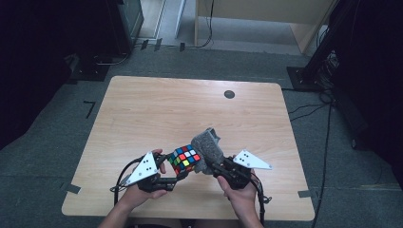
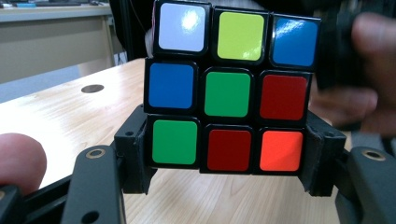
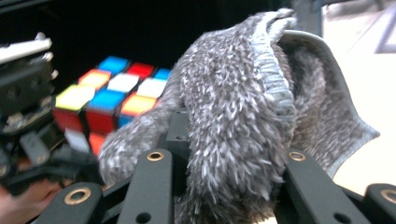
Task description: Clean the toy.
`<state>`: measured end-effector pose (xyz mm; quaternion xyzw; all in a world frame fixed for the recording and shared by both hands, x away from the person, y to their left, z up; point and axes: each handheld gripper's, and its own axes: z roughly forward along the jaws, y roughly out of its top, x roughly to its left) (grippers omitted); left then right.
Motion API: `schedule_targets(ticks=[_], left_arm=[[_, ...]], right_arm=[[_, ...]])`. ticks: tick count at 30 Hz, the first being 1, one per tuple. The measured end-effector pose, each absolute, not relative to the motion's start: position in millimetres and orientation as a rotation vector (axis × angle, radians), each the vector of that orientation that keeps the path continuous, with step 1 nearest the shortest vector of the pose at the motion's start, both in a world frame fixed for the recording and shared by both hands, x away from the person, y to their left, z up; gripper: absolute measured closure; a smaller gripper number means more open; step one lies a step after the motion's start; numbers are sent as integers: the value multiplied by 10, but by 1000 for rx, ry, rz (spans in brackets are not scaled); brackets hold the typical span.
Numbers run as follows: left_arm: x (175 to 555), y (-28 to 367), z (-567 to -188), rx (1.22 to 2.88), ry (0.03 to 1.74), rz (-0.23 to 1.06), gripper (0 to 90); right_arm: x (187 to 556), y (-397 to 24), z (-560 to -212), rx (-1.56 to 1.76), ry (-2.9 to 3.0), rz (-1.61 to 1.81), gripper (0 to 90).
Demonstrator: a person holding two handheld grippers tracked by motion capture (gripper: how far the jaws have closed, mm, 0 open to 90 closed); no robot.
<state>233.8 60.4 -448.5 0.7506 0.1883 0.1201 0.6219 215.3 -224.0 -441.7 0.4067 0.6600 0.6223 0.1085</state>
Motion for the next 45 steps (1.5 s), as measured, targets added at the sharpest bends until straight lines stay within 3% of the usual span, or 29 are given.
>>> schedule_targets(ticks=[5,13,20,25,34,45], left_arm=[[2379,704,-4447,1671,470,257,344],[2380,650,-4484,1693,483,268,344],[2422,659,-4530,1685,555,309,343],[2539,642,-4685,1692,703,356,343],[2747,483,-4941,1763,866,491,343],[2907,394,-5100,1875,984,497,343]], right_arm=[[2225,-2110,-4607,1212,2135,1788,686],[2118,-2189,-4404,1147,1954,1857,685],[2173,-2094,-4544,1137,2099,1724,685],[2236,-2408,-4534,1194,1953,1529,684],[2459,-3035,-4854,1413,1852,1246,680],[2516,-3239,-5055,1528,1844,1196,678]])
